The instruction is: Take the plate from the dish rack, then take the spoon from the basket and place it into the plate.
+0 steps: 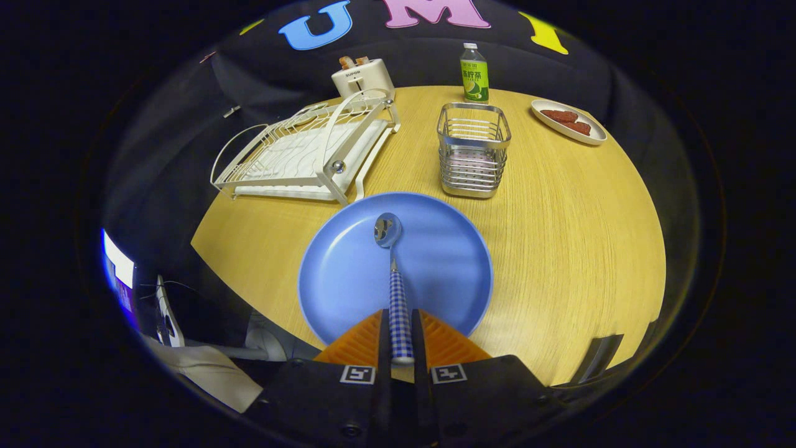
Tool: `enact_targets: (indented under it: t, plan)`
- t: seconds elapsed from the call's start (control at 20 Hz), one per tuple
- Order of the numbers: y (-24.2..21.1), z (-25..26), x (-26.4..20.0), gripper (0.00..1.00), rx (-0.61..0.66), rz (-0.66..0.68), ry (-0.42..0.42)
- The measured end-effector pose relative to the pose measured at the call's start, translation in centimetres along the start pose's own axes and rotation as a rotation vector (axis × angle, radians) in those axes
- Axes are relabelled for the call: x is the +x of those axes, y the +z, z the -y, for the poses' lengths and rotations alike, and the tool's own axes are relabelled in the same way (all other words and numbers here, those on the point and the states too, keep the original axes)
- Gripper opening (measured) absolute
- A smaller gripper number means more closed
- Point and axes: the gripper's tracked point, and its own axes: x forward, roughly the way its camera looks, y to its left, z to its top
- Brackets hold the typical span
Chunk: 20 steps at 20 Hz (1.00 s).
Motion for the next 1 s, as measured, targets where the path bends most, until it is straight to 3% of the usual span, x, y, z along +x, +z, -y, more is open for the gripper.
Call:
enact_targets:
  t: [0.15,0.25,0.3,0.4,0.5,0.7,1.0]
  plan:
    - [0.1,0.5,0.3,0.24,-0.004,0.005,-0.014]
    - [0.2,0.7,0.4,0.47,0.004,0.010,-0.019]
    - [0.4,0.8,0.3,0.65,0.002,0.013,-0.022]
    - [0.5,0.8,0.2,0.85,-0.004,0.019,-0.025]
    - [0.8,0.7,0.0,0.94,-0.006,0.029,-0.025]
    - [2.7,0.3,-1.3,0.99,-0.018,0.082,-0.029]
    - [11.5,1.0,-6.3,0.99,-0.088,0.288,-0.091]
